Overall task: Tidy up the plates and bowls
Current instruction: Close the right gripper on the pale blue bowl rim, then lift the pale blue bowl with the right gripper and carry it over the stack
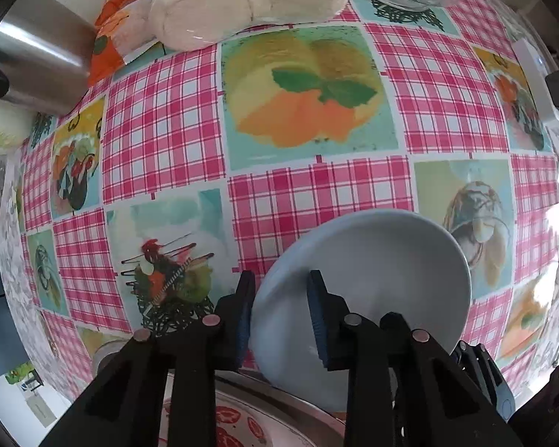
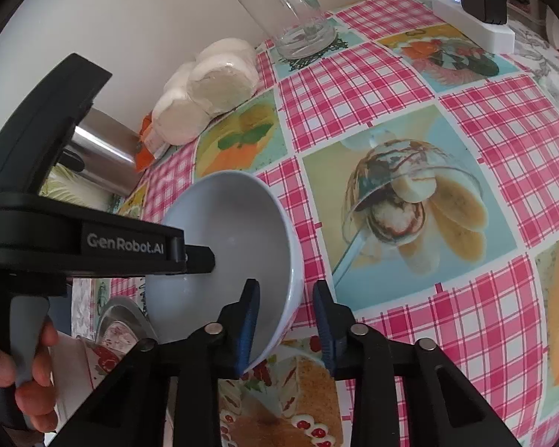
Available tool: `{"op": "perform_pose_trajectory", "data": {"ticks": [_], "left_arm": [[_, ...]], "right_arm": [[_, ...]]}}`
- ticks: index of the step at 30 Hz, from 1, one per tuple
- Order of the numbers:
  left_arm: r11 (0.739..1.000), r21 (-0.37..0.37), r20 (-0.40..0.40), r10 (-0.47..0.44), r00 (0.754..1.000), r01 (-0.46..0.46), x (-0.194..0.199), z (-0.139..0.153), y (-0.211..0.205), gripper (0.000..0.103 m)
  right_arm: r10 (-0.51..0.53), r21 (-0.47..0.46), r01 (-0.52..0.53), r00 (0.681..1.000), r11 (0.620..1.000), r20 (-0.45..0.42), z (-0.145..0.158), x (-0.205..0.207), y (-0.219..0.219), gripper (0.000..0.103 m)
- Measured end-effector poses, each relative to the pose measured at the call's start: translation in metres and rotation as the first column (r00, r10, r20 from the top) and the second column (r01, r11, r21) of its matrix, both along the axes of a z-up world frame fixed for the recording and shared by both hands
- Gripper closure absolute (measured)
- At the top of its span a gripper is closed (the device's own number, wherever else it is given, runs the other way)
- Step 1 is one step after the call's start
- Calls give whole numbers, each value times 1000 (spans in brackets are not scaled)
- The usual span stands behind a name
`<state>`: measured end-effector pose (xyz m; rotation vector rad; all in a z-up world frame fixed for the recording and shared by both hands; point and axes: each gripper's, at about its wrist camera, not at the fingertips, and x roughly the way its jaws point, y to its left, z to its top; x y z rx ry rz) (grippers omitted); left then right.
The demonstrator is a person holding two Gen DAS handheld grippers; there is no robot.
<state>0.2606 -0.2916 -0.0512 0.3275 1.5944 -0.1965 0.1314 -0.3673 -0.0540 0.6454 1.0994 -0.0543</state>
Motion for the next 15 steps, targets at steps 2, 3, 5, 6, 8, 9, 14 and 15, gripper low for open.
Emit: {"op": "perform_pose_trajectory", "data": {"ticks": [2,3,5,6,8,9,14,15], "left_arm": [[1000,-8,-2,-4,1000,4,-3,0,-2,75],[1000,-13,-3,-6,1000,6,-6,0,-4,75],[1000,-21,-5,-13,1000,13,-11,0,-8,76],[999,-30,-7,-16,1000,16,-14,0,-10,76],[999,-47,-13,-21,1000,20,-20,-3,-16,76],[998,-53,-14,-23,1000,22,-23,-2,-19,76],[995,-98,-30,-36,999,33,-42,-3,-35,76],[994,-107,-30,-38,999,35,-46,-4,-38,76]], "right_arm": [[-3,2,3,1000,1000,4,1,-1,-2,79],[-5,1,5,1000,1000,6,2,-2,-3,81],[-10,-9,10,1000,1000,4,5,-5,-8,81],[-14,-11,14,1000,1000,2,5,-6,-10,82],[-28,-11,28,1000,1000,-2,6,-10,-16,83],[-33,-12,33,999,999,-3,7,-11,-19,83],[-60,-31,60,998,998,-19,6,-20,-32,85],[-67,-30,67,997,997,-25,5,-23,-36,85]]}}
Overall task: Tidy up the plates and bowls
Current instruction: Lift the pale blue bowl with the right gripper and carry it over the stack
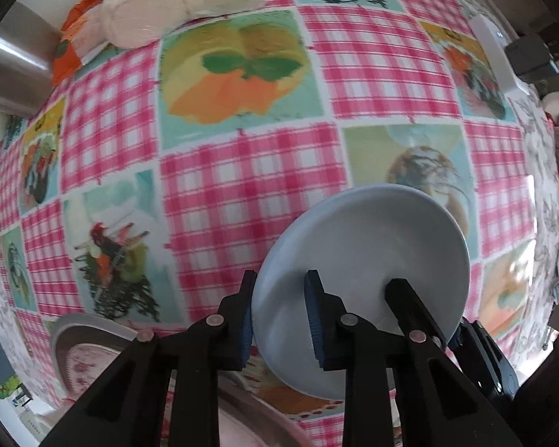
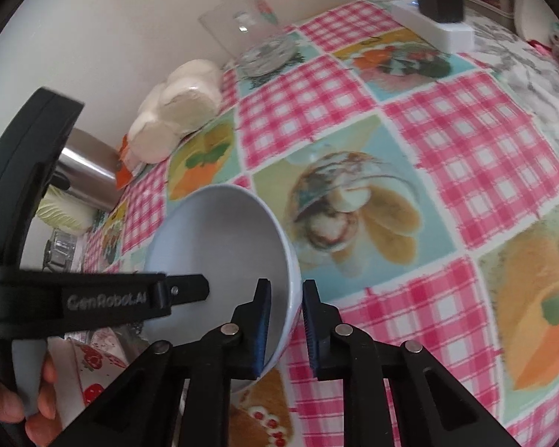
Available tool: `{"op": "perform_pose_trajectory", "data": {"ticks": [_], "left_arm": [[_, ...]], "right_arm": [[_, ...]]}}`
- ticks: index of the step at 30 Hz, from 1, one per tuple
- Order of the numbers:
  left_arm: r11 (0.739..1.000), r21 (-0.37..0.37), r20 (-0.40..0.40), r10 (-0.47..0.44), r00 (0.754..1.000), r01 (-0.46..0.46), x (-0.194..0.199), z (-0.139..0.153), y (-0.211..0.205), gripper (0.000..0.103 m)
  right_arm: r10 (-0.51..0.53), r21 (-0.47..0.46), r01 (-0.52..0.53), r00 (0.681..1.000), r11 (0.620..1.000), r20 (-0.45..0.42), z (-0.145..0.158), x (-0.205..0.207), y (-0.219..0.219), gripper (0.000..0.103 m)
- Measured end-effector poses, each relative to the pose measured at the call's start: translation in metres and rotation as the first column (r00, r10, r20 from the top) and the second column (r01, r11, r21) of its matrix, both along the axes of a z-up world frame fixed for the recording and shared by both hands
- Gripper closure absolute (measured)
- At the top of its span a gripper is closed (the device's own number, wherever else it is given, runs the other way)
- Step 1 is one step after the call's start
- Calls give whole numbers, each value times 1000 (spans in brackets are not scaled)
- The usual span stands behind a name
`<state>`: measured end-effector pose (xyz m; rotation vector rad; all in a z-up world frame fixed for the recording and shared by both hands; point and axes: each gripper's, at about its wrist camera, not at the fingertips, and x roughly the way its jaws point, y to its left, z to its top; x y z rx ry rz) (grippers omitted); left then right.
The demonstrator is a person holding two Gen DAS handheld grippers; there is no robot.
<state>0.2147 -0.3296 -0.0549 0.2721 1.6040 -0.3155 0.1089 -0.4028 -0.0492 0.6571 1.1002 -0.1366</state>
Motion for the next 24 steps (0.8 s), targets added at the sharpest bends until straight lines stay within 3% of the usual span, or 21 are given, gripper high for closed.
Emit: {"op": "perform_pose_trajectory", "data": {"ticks": [5,12,24], "left_arm": [[999,-53,1,13,1000,-13,-21,0,-12,76],[996,-92,78,24,997,-17,-49,1,-15,76],[980,-197,107,59,993,-37,-88,8,4,80]], "right_arm": [[-33,32,33,999,999,-8,-4,-12,-15,85],[-48,50,48,999,998,-14,-5,-22,-22,85],[-53,37,55,998,998,-43,2,-43,-22,85]]}}
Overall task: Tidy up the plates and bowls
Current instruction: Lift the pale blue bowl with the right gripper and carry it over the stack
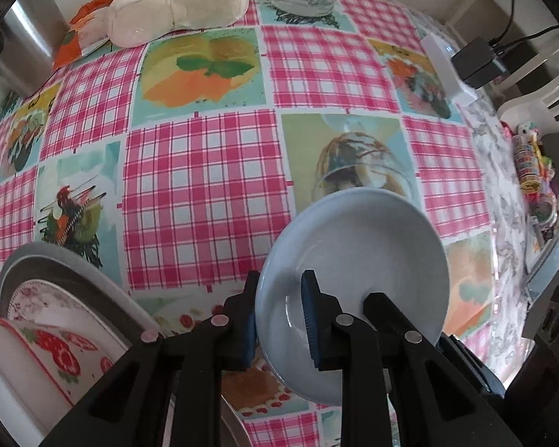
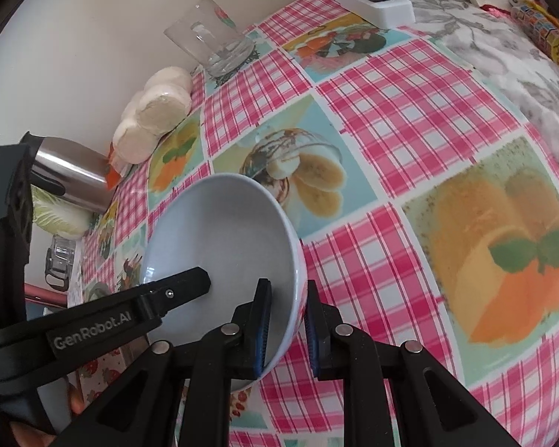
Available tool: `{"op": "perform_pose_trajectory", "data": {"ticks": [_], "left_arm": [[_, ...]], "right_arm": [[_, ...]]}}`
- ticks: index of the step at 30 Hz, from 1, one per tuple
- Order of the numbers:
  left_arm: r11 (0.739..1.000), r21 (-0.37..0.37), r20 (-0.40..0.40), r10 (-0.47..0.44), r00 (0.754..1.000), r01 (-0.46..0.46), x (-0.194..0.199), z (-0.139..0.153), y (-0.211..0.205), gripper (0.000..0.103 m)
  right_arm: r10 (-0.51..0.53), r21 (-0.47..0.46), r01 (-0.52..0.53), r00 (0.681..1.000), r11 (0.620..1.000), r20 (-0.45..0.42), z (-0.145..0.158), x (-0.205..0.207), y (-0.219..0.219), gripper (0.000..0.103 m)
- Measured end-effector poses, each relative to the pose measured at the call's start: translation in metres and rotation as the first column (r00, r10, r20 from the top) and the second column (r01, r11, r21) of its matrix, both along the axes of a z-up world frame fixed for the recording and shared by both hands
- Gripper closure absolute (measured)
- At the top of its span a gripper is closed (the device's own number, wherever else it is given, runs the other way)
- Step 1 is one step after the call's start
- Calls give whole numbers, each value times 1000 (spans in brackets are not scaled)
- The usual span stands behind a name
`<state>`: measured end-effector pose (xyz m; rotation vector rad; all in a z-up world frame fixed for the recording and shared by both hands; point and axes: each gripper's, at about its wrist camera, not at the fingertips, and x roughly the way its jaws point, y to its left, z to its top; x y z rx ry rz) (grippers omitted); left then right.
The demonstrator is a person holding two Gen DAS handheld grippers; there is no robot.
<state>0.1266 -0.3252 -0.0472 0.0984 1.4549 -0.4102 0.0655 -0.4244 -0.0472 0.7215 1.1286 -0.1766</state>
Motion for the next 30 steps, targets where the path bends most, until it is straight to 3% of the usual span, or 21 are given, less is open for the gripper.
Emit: {"op": "perform_pose_trajectory", "data": {"ticks": [6,15,21,30], "left_arm": [[999,-51,53,-4,999,6,-16,33,17,80],[986,-168,153,28,988,-2,-22,94,63,80],[966,-252,181,100,978,-53,-6,110,103,80],[936,-329,261,215,941,-123,-15,137,174,80]], "right_arm": [[-2,-23,2,1000,1000,21,18,-8,5,84],[30,-79,-22,994,997,104,76,-14,22,84],[87,-96,-74,986,993,145,100,-9,50,84],[220,-158,-192,957,969,188,131,-2,114,83]]}}
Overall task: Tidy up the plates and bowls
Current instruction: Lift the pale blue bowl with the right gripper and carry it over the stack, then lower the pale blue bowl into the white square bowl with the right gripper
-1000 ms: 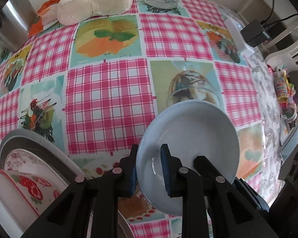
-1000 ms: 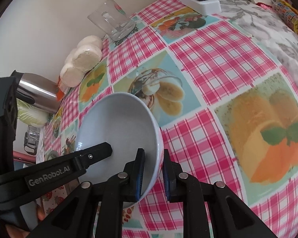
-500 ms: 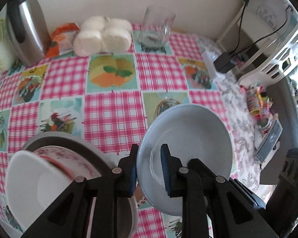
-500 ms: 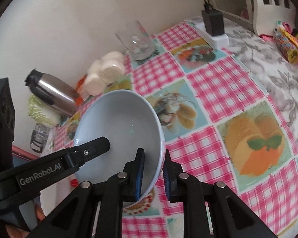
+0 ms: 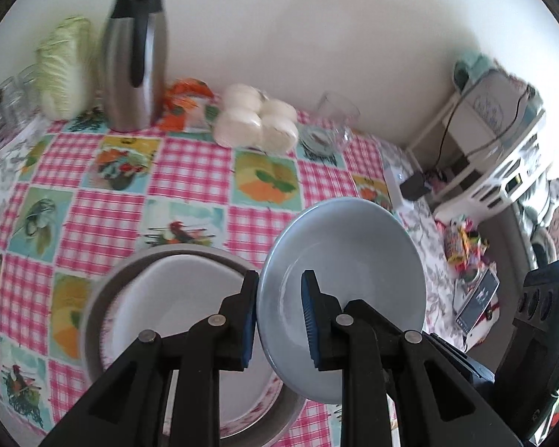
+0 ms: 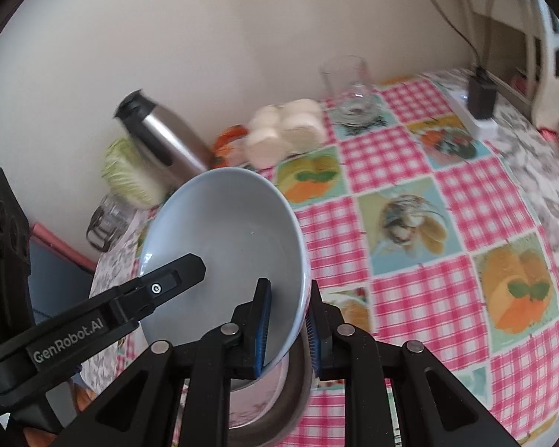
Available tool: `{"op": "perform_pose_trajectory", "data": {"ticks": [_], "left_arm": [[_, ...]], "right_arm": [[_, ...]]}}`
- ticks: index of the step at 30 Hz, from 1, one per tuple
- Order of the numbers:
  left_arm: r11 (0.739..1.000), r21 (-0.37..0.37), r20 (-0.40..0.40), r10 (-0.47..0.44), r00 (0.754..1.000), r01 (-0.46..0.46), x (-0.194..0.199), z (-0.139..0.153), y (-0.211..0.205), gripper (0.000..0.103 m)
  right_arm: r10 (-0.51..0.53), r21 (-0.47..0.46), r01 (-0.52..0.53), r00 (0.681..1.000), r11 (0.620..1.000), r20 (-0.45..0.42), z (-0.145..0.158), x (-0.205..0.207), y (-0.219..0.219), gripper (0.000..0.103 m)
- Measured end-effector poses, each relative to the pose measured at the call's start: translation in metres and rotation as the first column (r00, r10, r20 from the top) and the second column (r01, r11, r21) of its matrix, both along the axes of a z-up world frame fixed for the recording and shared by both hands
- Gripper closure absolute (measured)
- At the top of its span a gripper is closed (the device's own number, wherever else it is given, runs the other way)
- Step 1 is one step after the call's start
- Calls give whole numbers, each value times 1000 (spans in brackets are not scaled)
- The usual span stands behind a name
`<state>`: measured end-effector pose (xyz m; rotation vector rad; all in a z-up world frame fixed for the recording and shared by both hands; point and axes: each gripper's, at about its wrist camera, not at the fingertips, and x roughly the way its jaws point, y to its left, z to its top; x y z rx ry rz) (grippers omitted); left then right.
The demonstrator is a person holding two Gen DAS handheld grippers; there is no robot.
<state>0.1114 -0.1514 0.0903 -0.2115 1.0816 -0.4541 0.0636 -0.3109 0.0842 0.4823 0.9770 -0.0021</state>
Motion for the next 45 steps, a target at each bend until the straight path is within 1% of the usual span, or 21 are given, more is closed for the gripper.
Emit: {"op": "perform_pose_trajectory", "data": {"ticks": [5,9,12,17,21,27,34,39,45], "left_arm": [[997,-49,34,58,998,-56,-6,7,39,80],[992,-82,44,94,995,-91,-13,6,63,80],[988,-105,40,118,992,-113,-16,2,78,80],[978,-156,13,145,989,-141,-17,-9,96,80],[975,-171,4,144,990,-141,-18,-14,97,80],[976,-173,-14,134,991,-135,-19,-21,95,80],[973,-177,-20,149,989,-151,-17,-26,96,80],[971,-170,-14,168,986,-168,-16,-27,98,81],[972,-151,-15,182,983,-182,-15,-30,98,83]], "right_arm": [[69,-41,-68,997,997,27,14,2,37,82],[114,-62,-111,993,992,39,19,4,60,82],[144,-72,-141,989,987,35,20,5,76,82],[172,-116,-169,985,979,18,17,7,96,82],[176,-133,-174,984,976,6,15,7,100,81],[170,-166,-171,985,971,-18,9,9,101,80],[176,-197,-180,984,964,-39,2,11,104,78],[169,-241,-179,984,954,-60,-3,14,107,78],[169,-252,-183,983,950,-76,-9,16,108,77]]}}
